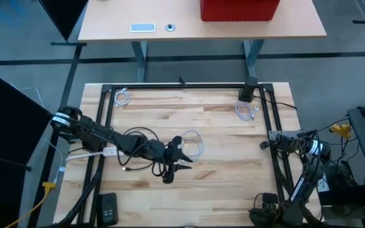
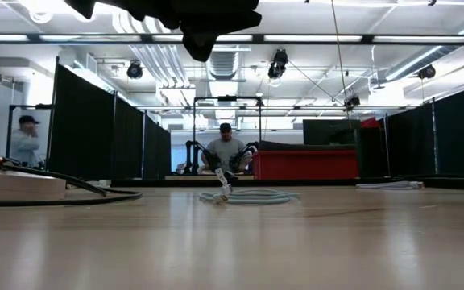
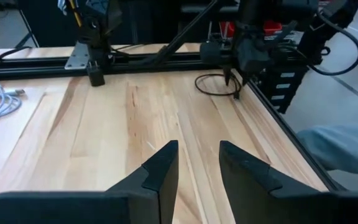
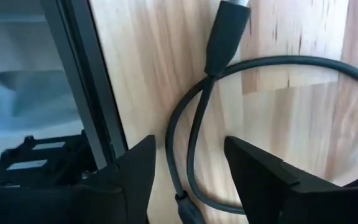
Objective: Insert USB
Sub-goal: Insert the black charger cable into the black charger adapter
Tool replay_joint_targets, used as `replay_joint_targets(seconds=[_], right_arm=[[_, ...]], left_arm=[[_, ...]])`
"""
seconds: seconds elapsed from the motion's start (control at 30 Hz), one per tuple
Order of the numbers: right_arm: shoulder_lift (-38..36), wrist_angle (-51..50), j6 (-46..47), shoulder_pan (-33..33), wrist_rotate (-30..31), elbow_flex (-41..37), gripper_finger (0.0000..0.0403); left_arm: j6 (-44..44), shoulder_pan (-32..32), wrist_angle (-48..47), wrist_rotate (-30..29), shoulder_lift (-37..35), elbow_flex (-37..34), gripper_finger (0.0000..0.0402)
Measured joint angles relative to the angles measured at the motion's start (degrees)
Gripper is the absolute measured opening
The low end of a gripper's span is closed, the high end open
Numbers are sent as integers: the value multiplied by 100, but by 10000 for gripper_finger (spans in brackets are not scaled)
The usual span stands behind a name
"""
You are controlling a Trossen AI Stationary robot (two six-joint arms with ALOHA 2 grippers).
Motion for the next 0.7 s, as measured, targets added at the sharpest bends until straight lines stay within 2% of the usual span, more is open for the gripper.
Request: replay_joint_targets(seconds=[0.23,0.47,0.7], right_arm=[[109,-176,-359,0,37,8,125],[119,-377,-768,11,394,-26,13],[67,-408,-882,-73,637,-118,3]], left_arm=[[-12,-99,-8,-2,0,-7,104],[-13,-99,-60,-392,0,-9,105],[-101,-97,-183,-449,0,-13,104]])
